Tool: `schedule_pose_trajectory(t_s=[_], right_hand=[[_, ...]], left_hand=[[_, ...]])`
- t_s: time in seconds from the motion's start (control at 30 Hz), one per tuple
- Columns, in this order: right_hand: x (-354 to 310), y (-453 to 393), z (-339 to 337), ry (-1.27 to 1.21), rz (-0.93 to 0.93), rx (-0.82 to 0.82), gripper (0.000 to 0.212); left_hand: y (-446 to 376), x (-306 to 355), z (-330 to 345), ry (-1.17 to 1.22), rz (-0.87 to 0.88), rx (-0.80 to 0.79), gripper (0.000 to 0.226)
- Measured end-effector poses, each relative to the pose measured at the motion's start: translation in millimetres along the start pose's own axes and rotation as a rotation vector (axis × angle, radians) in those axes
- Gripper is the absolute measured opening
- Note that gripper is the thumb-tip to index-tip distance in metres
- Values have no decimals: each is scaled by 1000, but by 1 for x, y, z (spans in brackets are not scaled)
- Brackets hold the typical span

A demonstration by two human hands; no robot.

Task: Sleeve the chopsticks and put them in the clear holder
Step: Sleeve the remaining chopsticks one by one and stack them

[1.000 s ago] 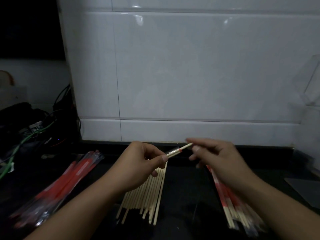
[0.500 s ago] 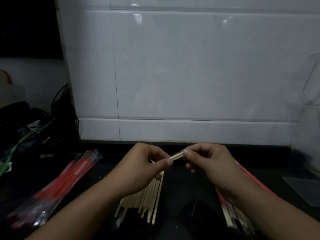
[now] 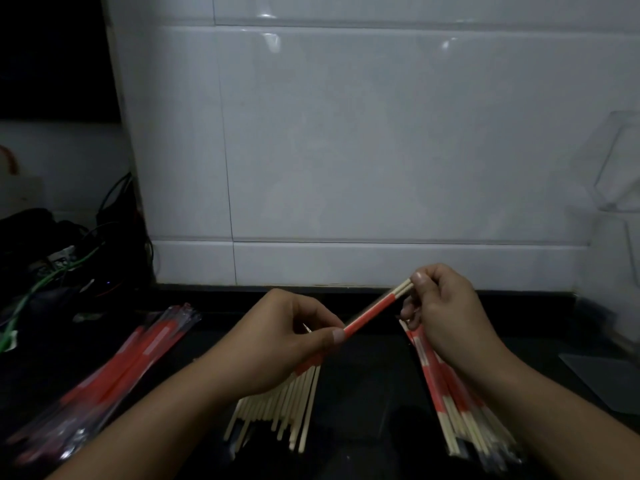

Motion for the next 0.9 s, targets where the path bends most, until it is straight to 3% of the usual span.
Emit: schedule_pose_trajectory(t_s=[0.1, 0.23, 0.43, 0.7, 0.8, 0.9], right_hand=[[1, 1, -1, -70, 36, -3, 20], [3, 1, 0, -366, 179, -87, 23], [9, -4, 0, -466, 223, -136, 25], [7, -4, -5, -449, 224, -62, 24], [0, 4, 8, -655, 318, -205, 26], [-5, 19, 27, -618, 338, -362, 25]], left_hand=[[0, 0, -1, -9, 15, 2, 7], [0, 0, -3, -10, 21, 18, 8], [-1, -2, -4, -3, 29, 7, 10], [-1, 3, -5, -1, 82, 70, 14], [-2, 4, -4, 50, 96, 153, 20], [-3, 5, 1, 107, 123, 221, 24]])
Point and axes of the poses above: each hand's wrist, its own y-axis away from the middle knuckle, its own z-axis out of the palm, x = y × z, the point moved 5 cm from there along -y, towards the middle knuckle, and after that the axes turned 3 degrees about z, right-handed, at the moved point
